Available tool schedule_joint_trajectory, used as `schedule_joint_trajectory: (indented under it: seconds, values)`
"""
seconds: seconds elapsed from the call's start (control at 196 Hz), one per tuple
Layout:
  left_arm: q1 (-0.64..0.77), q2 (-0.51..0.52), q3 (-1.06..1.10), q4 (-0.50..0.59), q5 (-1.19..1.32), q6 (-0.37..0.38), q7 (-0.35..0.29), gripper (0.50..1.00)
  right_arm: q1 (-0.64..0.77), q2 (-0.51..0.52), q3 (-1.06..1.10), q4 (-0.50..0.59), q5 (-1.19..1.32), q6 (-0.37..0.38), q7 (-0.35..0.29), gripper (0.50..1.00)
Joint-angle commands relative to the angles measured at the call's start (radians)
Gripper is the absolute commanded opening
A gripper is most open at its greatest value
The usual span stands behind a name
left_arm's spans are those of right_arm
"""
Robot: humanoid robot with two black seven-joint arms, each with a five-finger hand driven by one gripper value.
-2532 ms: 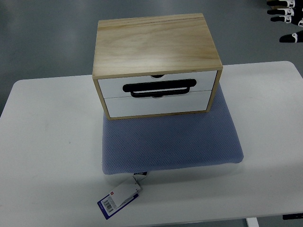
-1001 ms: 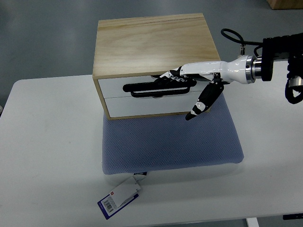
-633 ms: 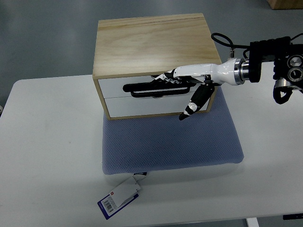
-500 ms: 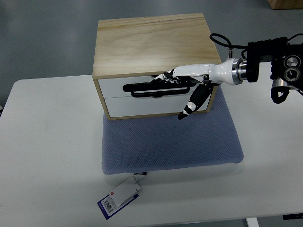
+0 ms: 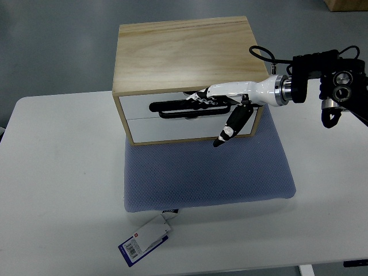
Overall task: Open wood drawer with right hand
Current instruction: 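Hook the right hand fingers around the black drawer handle, then pull the handle toward the robot with the right hand, sliding the drawer out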
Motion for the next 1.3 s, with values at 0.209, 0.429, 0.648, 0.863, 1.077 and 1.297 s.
schedule_joint_trajectory:
  seconds: [0.209, 0.429, 0.648, 0.863, 1.077, 1.297]
  values:
    - [0.0, 0.0, 0.0, 0.0, 0.0, 0.0, 0.0, 1.0, -0.003, 0.01, -0.009, -0.024, -0.009, 0.0, 0.0, 0.95]
    - [0.0, 0.0, 0.0, 0.0, 0.0, 0.0, 0.0, 1.0, -0.006, 0.01, -0.015, -0.024, -0.008, 0.0, -0.001, 0.95]
    - [0.0, 0.0, 0.0, 0.0, 0.0, 0.0, 0.0, 1.0, -0.009, 0.007, -0.035, -0.021, -0.004, 0.0, -0.001, 0.95]
    - [0.0, 0.0, 0.0, 0.0, 0.0, 0.0, 0.0, 1.0, -0.007, -0.002, -0.037, -0.008, 0.008, 0.0, -0.003, 0.95]
    - [0.0, 0.0, 0.0, 0.0, 0.0, 0.0, 0.0, 1.0, -0.009, -0.009, -0.037, 0.026, 0.014, 0.0, -0.005, 0.95]
    - [0.0, 0.0, 0.0, 0.0, 0.0, 0.0, 0.0, 1.0, -0.021, -0.032, -0.037, 0.074, 0.035, 0.0, -0.038, 0.95]
